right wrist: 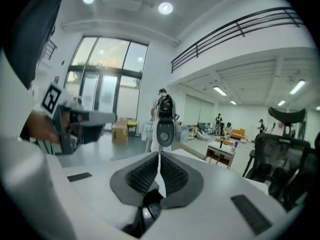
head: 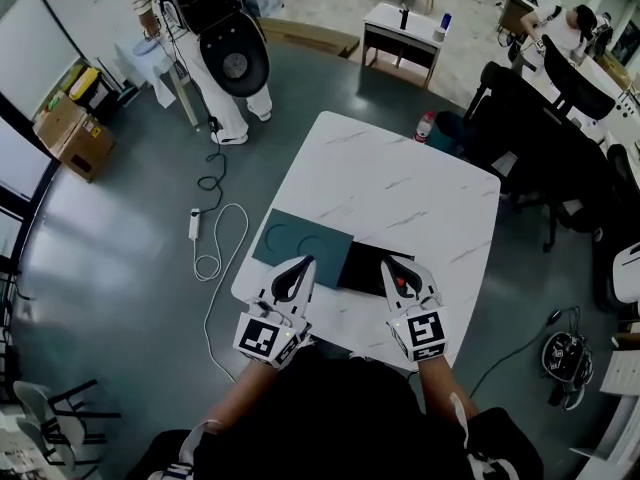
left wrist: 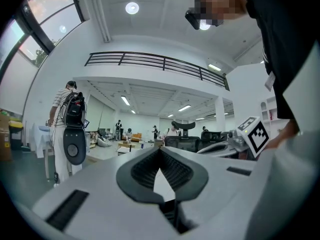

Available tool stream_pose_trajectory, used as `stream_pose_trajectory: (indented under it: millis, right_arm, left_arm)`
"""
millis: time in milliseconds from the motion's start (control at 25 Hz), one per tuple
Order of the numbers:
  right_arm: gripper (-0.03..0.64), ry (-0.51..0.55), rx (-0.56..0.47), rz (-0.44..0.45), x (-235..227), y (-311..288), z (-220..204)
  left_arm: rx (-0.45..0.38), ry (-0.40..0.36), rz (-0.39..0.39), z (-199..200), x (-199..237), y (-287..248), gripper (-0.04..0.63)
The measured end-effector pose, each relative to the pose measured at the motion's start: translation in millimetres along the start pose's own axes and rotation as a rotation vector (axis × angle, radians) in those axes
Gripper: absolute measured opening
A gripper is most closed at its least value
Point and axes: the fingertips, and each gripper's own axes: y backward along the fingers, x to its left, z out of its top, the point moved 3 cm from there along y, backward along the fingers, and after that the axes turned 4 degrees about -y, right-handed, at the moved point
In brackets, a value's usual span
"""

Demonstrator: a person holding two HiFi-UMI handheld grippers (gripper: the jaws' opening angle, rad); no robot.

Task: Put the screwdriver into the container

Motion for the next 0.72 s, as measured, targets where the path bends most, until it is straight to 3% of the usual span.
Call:
stream_pose_trajectory:
  millis: [160, 280, 720]
  right_arm:
    - [0.025, -0.19, -0.209, -0.004, -3.6, 18.0, 43.1]
    - [0.023, -0.196, -0.288, -0.038, -4.6, 29.1, 59.3]
    - [0.023, -0.134, -0.315, -0.093, -8.5, 41.1, 69.7]
  left_arm:
    - [-0.03, -0.002, -0.031, 12.3, -7.3, -8.3, 0.005]
    - [-0.039, -0.008, -0.044, 20.4, -11.1, -11.6, 0.005]
    - [-0.088, -0.037, -0.096, 36.9, -19.5, -21.9, 0.006]
